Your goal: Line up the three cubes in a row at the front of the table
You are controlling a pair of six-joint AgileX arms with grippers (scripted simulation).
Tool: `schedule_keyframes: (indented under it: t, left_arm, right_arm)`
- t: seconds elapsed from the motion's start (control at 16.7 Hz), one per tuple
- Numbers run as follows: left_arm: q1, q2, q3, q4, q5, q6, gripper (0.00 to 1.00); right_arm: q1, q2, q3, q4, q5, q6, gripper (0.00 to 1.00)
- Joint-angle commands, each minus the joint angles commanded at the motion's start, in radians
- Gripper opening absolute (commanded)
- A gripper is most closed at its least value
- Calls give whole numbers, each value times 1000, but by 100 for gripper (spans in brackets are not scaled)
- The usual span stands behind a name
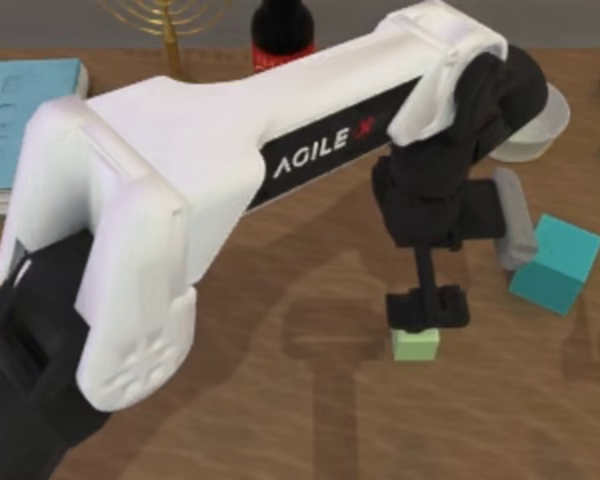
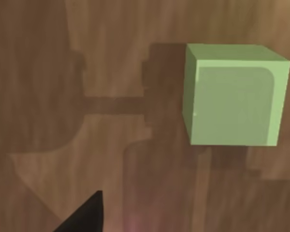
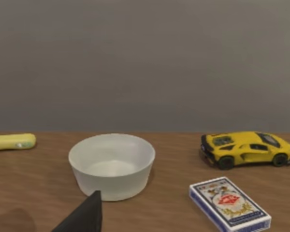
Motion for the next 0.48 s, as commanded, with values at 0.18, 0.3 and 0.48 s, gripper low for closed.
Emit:
schedule_keyframes:
  t: [0.18,0.3,0.48]
  left_arm:
    - [92,-67,-100,41,-4,39,100]
    - [190,-131,-211,81,-8,79,100]
    - [354,-244,-411,149,-12,153,100]
  right_arm:
    - [0,0,0,0,0,0,100]
    - [0,0,0,0,0,0,100]
    - [0,0,0,0,0,0,100]
